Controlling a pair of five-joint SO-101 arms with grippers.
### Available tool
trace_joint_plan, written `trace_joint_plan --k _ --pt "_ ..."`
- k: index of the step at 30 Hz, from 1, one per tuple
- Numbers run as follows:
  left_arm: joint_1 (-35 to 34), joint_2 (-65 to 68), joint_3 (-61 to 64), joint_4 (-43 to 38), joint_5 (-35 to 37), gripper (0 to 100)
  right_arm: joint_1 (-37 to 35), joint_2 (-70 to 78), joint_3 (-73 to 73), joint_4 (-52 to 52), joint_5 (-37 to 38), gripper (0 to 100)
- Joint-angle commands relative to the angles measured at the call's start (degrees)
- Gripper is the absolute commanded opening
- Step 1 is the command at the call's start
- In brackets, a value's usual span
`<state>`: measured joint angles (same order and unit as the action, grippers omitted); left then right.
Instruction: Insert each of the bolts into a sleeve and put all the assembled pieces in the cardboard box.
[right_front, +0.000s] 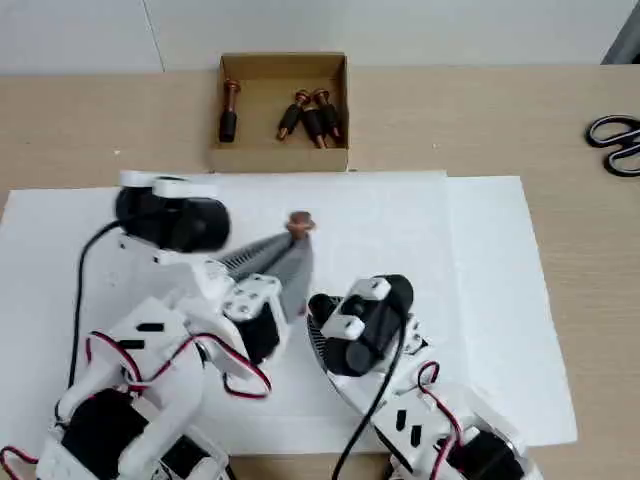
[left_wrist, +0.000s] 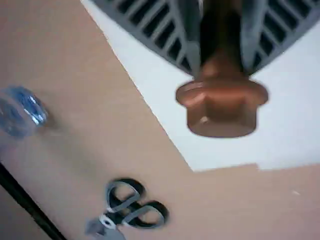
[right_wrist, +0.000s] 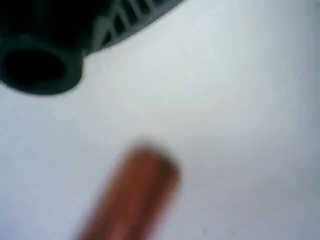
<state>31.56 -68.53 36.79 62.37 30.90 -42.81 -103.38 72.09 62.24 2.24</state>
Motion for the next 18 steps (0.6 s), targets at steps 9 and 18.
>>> trace_joint_plan --k 9,18 --pt "-16.62 0.00 4.97 0.18 -3.25 0 14.55 -0.48 0.70 -0.22 -0.18 0.4" --pt "-22.68 11.78 14.99 5.19 -3.25 0 24.92 -0.48 0.44 -0.22 -4.31 0.4"
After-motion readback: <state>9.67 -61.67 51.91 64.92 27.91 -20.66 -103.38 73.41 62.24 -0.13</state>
